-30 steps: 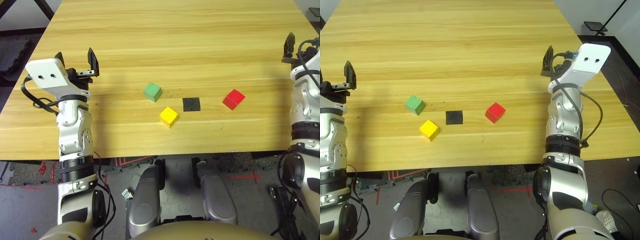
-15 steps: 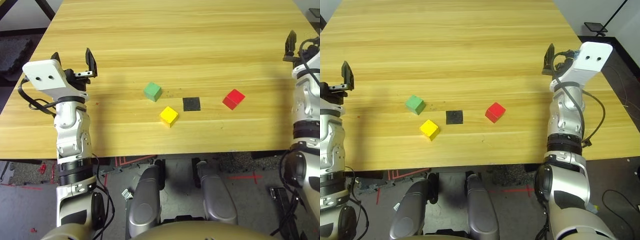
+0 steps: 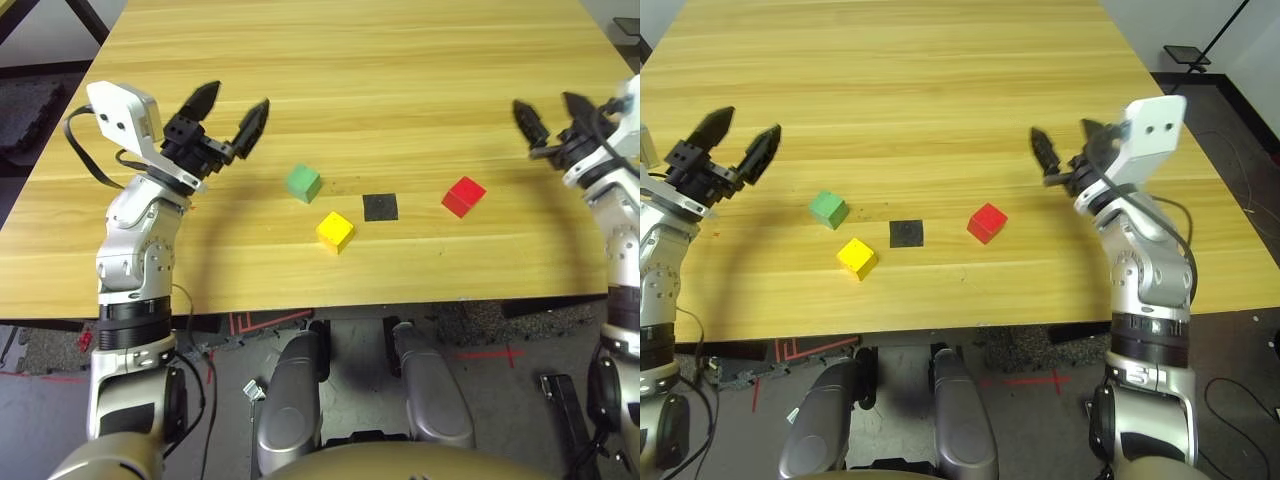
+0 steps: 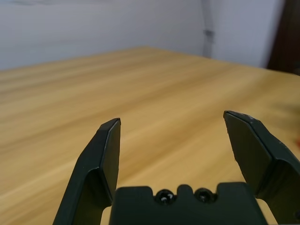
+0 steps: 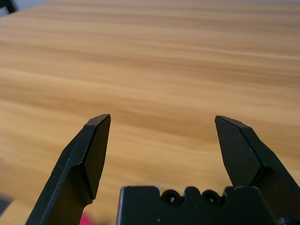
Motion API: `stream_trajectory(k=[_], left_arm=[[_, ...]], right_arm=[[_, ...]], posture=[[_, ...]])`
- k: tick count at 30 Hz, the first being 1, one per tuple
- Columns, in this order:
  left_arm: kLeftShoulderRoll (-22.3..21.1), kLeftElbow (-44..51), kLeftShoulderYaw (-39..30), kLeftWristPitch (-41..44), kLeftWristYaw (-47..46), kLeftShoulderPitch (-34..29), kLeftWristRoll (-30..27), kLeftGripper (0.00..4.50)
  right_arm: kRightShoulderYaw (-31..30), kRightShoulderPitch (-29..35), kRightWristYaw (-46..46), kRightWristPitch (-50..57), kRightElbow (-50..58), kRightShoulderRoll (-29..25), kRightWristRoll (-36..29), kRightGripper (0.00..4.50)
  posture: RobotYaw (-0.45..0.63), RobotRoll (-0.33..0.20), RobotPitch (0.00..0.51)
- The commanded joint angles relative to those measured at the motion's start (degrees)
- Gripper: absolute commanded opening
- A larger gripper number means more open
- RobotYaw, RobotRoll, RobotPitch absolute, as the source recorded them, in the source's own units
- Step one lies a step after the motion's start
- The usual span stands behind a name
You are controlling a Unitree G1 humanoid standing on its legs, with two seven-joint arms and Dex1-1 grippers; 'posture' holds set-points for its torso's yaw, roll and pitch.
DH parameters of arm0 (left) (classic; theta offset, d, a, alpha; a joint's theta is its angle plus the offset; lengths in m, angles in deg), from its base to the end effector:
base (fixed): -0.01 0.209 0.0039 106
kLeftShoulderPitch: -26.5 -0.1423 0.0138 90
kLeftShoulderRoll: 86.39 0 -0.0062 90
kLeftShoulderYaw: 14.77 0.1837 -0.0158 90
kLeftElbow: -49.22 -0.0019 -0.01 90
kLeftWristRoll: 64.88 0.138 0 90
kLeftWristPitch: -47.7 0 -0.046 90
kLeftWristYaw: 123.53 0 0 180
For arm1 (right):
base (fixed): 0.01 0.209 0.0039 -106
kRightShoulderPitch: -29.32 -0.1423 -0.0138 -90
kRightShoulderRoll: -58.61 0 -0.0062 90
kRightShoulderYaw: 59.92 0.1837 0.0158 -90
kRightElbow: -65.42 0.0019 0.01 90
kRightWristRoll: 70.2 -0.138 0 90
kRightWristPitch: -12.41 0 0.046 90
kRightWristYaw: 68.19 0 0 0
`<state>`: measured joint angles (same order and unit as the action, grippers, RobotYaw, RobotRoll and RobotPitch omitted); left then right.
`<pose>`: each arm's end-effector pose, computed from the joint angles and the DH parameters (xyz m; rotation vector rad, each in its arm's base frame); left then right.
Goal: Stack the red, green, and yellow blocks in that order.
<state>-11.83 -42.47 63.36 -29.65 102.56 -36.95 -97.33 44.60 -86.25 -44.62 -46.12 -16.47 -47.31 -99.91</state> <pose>0.2684 0.2561 0.1846 0.0532 -0.3174 -0.7500 0.2561 -0.2515 0.1953 -0.0266 -0.1297 0.3775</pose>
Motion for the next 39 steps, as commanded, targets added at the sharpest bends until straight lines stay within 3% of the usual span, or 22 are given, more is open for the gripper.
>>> stream_trajectory(k=[1, 7, 13, 21, 39], left_arm=[[-3.5, -4.3, 4.3, -0.8, 12.0, 2.2, 1.0, 4.46], [-4.8, -14.2, 8.9, -4.4, 23.4, 9.3, 4.7, 4.46], [-3.8, -18.2, 10.5, -6.9, 26.9, 12.0, 7.1, 4.46], [-3.6, -12.9, 10.5, -3.5, 28.4, 10.6, 5.7, 4.46], [-4.3, -7.3, 9.0, 1.4, 26.2, 9.4, 4.5, 4.46]], right_arm=[[-0.8, 1.6, 1.7, 5.8, 4.9, -2.5, -1.8, 4.50], [-3.0, 2.0, 5.5, 10.8, 7.9, -5.1, -2.6, 4.50], [-7.6, 4.6, 11.5, 10.4, 8.8, -7.9, -1.2, 4.50], [-10.8, 6.4, 17.3, 6.4, 3.8, -10.5, 3.0, 4.50], [-15.4, 7.2, 19.3, -1.4, -2.8, -7.0, 10.9, 4.50]], posture=[[0.22, -0.010, 0.294], [0.19, -0.018, 0.302], [0.17, -0.016, 0.301], [0.19, -0.008, 0.312], [0.24, 0.024, 0.322]])
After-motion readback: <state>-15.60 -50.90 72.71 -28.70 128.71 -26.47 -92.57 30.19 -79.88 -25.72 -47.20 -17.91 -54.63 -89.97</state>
